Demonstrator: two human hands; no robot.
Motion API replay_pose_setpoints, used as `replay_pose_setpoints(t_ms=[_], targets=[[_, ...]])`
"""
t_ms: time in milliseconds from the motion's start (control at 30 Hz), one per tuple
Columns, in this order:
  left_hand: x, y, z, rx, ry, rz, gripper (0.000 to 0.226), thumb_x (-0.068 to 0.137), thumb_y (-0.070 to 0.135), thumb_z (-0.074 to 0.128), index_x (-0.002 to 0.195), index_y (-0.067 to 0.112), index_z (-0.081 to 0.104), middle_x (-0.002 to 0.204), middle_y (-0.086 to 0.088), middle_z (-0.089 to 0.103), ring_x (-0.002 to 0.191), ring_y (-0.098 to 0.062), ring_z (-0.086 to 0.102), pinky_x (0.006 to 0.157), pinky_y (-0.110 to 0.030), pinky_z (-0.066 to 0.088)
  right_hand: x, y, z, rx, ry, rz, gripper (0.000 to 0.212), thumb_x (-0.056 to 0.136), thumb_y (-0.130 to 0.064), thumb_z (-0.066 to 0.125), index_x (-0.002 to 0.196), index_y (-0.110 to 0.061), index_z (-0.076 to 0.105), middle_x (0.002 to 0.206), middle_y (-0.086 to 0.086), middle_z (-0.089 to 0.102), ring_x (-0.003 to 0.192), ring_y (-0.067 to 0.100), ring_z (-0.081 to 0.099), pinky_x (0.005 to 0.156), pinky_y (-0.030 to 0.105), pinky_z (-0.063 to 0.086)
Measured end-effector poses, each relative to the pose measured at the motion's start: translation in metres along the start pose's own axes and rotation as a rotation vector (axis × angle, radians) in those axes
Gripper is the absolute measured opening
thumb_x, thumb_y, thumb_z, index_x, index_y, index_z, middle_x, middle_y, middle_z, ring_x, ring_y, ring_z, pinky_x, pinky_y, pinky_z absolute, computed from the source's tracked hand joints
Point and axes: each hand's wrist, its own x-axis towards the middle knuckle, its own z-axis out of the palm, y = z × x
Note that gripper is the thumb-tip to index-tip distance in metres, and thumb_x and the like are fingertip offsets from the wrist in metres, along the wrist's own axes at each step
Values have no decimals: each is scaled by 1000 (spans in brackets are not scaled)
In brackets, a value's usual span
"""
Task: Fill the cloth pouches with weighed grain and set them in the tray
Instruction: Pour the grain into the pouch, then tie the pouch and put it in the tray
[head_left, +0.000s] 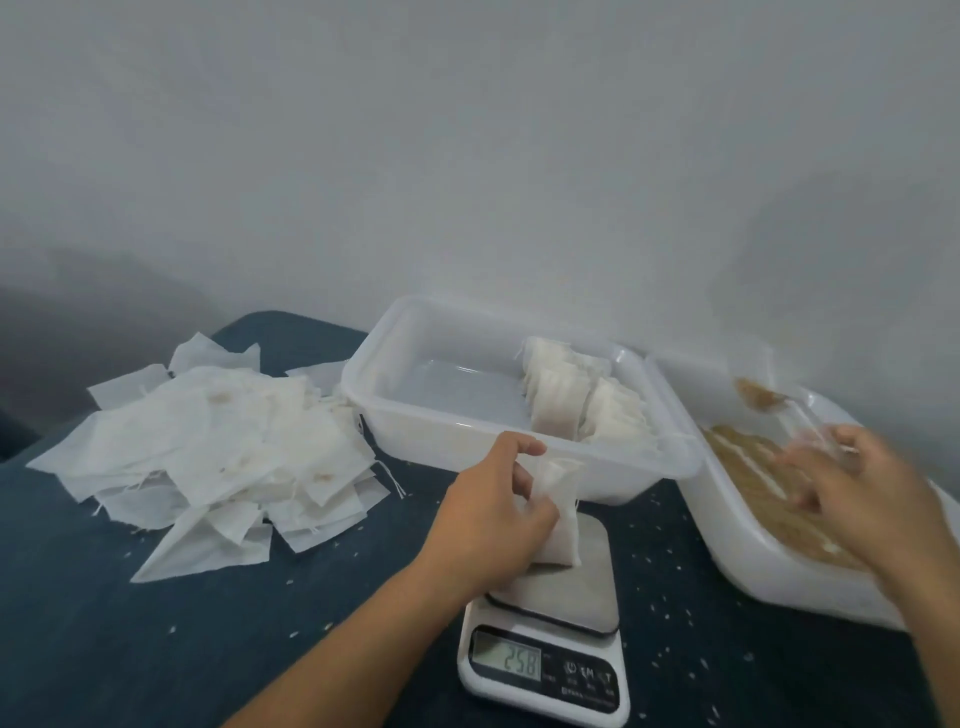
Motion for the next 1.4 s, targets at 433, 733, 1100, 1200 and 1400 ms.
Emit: replay_pose_setpoints(t_ms=[433,733,1100,1200,1400], targets=[[-1,6,-4,-98,22,38,34,85,37,60,113,51,47,95,14,60,66,4,61,54,-11,46,45,39,10,-635,-488,35,34,102,-39,61,81,-16,75,85,1,71,80,17,65,67,30,43],[-1,10,-9,-139,127,59,31,78,44,56,106,51,45,96,25,62,58,-5,59,58,-19,51,33,4,14,-892,-379,-96,47,100,-44,61,142,-24,58,141,-3,63,123,20,61,98,30,46],[-6,20,-11,-263,189,114,30,73,52,61,100,47,49,94,24,65,56,-4,54,54,-16,47,-43,-143,56,-264,-932,-639,58,86,-48,78,133,-65,48,131,-35,54,75,5,73,65,15,53],[-4,21,-13,-276,221,108,28,74,51,64,98,49,49,90,22,66,56,-3,54,53,-14,46,-32,-148,69,-122,-887,-587,37,89,-30,82,118,-47,67,110,-17,66,63,9,69,62,19,53],[-2,18,-14,-191,344,77,43,85,43,77,110,54,44,107,26,59,67,-4,63,64,-13,46,-6,-160,71,-92,-760,-583,11,88,-24,82,84,-31,75,85,-13,73,53,8,60,55,23,52]])
